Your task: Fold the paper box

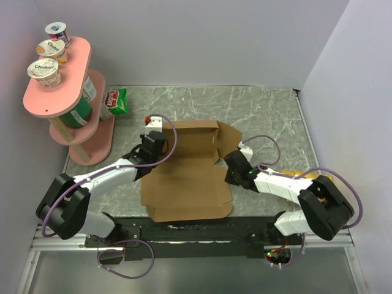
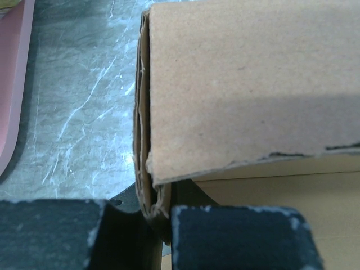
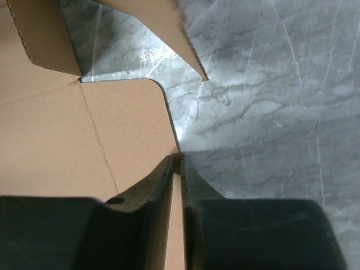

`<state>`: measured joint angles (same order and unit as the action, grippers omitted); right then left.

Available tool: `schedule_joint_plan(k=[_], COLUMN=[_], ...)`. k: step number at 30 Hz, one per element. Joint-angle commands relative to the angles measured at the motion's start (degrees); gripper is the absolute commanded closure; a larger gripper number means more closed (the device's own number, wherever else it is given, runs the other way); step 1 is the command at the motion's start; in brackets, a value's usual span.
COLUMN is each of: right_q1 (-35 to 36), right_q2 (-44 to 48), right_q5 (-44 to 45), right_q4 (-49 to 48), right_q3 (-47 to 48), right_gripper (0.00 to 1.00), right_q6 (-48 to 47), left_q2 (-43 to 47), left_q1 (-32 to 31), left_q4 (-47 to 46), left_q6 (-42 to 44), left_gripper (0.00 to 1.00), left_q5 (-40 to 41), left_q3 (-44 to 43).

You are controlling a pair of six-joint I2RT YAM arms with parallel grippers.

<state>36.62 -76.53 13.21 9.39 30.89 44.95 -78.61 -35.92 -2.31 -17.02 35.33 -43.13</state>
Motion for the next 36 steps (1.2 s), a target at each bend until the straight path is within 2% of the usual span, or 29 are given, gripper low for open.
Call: schedule_joint_plan(k=[1,2,3,5,6,9,11,12,15,17,19,22,28,31,32,34,36], right_q1=[3.1,3.2,3.2,3.2,3.3,3.3,2.1,1.2,-6.6,-13.3,-15.3,-16.0,-16.8,-16.8,-16.8,-16.8,-16.8], right_q2=[-4.1,-4.1,-2.8,2.0,4.3,15.0,20.5,21.7,22.9,21.4,19.9,17.0,10.7,7.6,6.8,4.8,4.0], right_q5=[7.8,7.6,7.3,7.2,6.7,5.3,5.3,4.7,-1.1,-9.8,-16.2,-19.0,-16.1,-15.8,-16.0,-16.9,-17.9], right_q4=[9.8,10.0,10.8,11.8,12.5,13.6,16.5,17.3,16.4,12.7,9.1,6.0,-1.6,-4.8,-5.5,-7.1,-8.0], right_q3=[0.7,0.8,1.4,2.5,2.8,3.9,6.7,7.7,10.1,10.0,9.5,10.6,8.7,9.0,9.2,9.8,10.0], right_gripper=[0.73,0.69,0.57,0.45,0.34,0.2,0.16,0.08,0.02,0.02,0.01,0.01,0.01,0.09,0.17,0.25,0.38], right_q6=[2.9,2.9,2.4,1.9,1.0,-3.0,-5.1,-7.7,-13.4,-15.6,-19.7,-23.3,-28.4,-31.0,-31.4,-32.9,-33.5], left_q2=[0.8,0.5,0.3,0.2,0.1,0.1,0.5,0.5,0.6,0.7,1.1,1.0,1.4,1.5,1.4,1.3,1.0], left_q1=[-0.2,-0.1,-0.2,-0.2,-0.2,-0.2,-0.2,-0.1,-0.1,-0.1,-0.1,-0.1,-0.2,-0.2,-0.2,-0.2,-0.2], left_q4=[0.4,0.5,0.3,-0.1,-0.2,-0.5,-1.0,-1.1,-1.1,-1.2,-1.1,-0.9,-0.9,-1.1,-1.1,-1.2,-1.2], left_q6=[1.7,1.8,2.0,2.4,2.7,3.0,3.3,3.4,3.3,3.1,3.1,3.0,3.0,2.9,2.9,2.9,3.0], left_gripper=[0.99,0.99,0.99,0.99,0.99,0.99,0.99,0.99,0.99,0.99,0.99,0.99,0.99,0.99,0.99,0.99,0.99], left_q5=[-1.9,-2.1,-2.3,-2.3,-2.2,-2.6,-3.2,-3.0,-3.3,-3.3,-3.7,-4.1,-3.8,-4.0,-4.0,-4.0,-4.0], left_q3=[0.3,0.1,0.1,0.4,0.4,0.4,0.8,0.7,0.7,0.9,0.9,0.9,1.0,1.2,1.1,0.9,0.8])
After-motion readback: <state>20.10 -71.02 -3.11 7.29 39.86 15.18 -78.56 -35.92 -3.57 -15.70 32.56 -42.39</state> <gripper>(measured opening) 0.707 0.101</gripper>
